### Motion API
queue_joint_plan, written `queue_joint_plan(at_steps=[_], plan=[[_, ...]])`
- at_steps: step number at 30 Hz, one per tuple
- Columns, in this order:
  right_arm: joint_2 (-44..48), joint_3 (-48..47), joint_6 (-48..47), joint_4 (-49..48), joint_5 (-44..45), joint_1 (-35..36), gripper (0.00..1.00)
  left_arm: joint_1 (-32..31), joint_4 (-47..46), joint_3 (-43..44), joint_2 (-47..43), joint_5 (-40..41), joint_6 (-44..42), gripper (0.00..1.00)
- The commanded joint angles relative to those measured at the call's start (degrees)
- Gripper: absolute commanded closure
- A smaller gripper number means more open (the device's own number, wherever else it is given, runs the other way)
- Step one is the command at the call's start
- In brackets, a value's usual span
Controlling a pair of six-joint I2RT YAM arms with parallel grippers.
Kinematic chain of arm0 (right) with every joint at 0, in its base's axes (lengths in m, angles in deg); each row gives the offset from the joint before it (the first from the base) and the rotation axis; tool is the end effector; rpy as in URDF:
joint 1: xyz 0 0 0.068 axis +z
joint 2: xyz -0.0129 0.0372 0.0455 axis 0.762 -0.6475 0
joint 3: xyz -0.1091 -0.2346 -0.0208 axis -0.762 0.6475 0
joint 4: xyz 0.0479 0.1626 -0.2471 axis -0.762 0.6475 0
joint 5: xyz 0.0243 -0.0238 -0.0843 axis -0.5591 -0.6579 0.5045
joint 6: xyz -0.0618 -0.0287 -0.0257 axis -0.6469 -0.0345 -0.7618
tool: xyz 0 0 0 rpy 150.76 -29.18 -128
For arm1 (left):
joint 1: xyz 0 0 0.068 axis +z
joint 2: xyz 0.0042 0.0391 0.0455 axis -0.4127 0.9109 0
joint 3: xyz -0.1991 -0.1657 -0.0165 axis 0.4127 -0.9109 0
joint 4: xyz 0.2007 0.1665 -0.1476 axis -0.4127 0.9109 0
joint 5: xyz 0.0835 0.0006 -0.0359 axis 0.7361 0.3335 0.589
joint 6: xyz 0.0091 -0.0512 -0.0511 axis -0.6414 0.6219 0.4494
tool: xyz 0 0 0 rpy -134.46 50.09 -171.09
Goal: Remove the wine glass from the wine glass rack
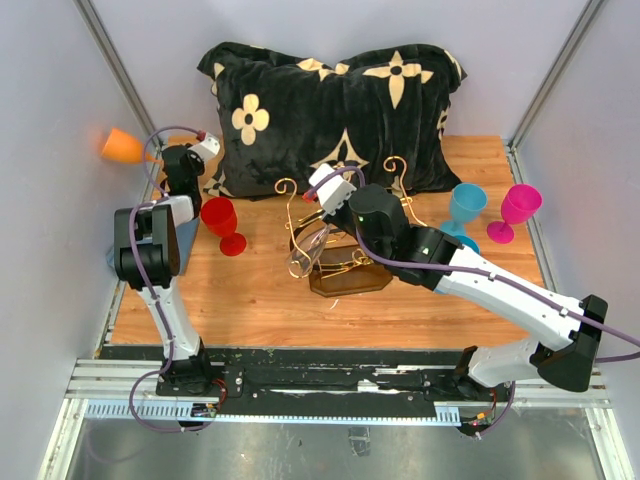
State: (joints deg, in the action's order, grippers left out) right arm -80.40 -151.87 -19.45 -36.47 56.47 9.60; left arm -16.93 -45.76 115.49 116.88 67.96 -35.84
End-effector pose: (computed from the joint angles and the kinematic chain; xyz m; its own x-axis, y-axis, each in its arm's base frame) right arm 0.2118 0.2996 0.3971 0.0907 -0.4859 -0.8693 -0.5220 0.7202 -0.4570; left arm 0.4917 0.0767 0.1680 -0.3601 0.7493 -0.5558 -0.0601 0.5759 0.8153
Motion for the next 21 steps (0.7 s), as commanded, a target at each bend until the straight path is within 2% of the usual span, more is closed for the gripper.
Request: queue_joint_plan(at_steps=[1,5,8,12,16,21], plan=[[-0.1,0.32,2.55,1.22,-1.26,-0.91,0.99,0.17,-0.63,2.61,1.02,0.75,6.27,0.99],[0.01,0.2,2.43,1.1,-0.93,-1.0,0.99,-2.48,9.42,12.35,0.22,2.52,13.52,0.99],[0.27,0.18,2.19,1.04,-0.41,-1.32,0.99,-6.33,11.97,16.06,-1.48,5.55,12.41,0.99],[0.93,0.45,1.92,0.98,-0.04,-1.32,0.99,-11.19,8.79,14.53,-5.75,11.16,6.91,0.99],[1.0,0.66,1.59,1.01,0.33,-1.41,0.99,-12.55,11.97,12.76,-11.48,13.62,8.88,1.0],[0.56,0.24,1.89,0.87,-0.4,-2.0,0.99,-14.55,15.27,2.08,-24.59,15.51,11.67,1.0]])
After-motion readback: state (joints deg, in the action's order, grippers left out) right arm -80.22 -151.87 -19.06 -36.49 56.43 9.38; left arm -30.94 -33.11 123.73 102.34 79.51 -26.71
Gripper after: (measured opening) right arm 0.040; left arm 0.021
